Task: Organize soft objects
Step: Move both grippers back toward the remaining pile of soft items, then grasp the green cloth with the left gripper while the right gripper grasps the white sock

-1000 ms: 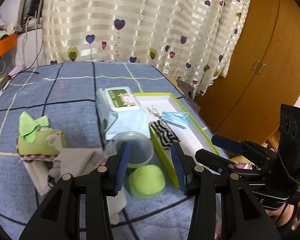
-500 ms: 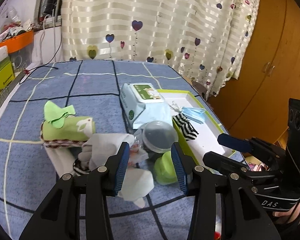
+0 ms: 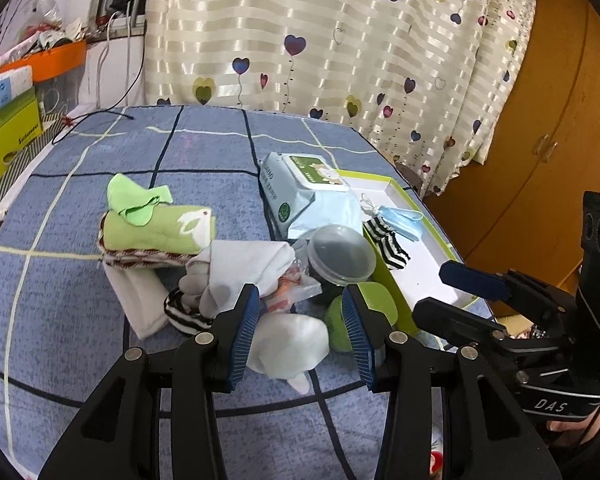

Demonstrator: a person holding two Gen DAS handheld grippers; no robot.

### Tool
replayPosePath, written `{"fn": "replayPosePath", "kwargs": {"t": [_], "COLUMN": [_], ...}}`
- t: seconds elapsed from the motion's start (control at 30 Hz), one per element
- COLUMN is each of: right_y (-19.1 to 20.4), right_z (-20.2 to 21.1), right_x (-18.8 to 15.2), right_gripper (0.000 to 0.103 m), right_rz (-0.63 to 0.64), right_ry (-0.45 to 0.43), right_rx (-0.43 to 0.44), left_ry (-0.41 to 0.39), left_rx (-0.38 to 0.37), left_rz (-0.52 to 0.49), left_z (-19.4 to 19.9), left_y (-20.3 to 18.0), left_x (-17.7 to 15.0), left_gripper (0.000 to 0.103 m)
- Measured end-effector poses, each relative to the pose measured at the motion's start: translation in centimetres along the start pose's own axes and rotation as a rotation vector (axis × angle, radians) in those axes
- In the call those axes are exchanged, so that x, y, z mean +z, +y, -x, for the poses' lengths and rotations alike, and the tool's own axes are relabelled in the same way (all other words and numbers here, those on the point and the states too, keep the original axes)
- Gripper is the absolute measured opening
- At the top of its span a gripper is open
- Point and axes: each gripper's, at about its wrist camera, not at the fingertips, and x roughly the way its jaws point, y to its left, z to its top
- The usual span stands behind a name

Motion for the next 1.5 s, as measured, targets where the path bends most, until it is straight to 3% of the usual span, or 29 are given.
{"fn": "replayPosePath", "kwargs": {"t": [0.53,1.13,1.5], "right_y": [1.0,3.9,4.2], "right_z": [-2.1,-8.7,-10.7], "right_x": [0.6,3.7,5.2], "right_gripper": [0.059,0.059,0.06], "right_rz": [0.017,0.147,0.154], "right_ry": [0.039,0.123,0.128], "right_rx": [0.041,0.092,0.093], "left_ry": [0.013,0.006,-0.022], "left_rx": [0.032,0.082,0.135], "left_rz": [0.073,0.181,0.192], "left_z": [-0.1,-0.1,-1.7], "left_y": [3.6,9.6,12.9], "left_x": [-0.6,-0.2,3.5], "left_gripper": [0.044,0.045,0.044]}}
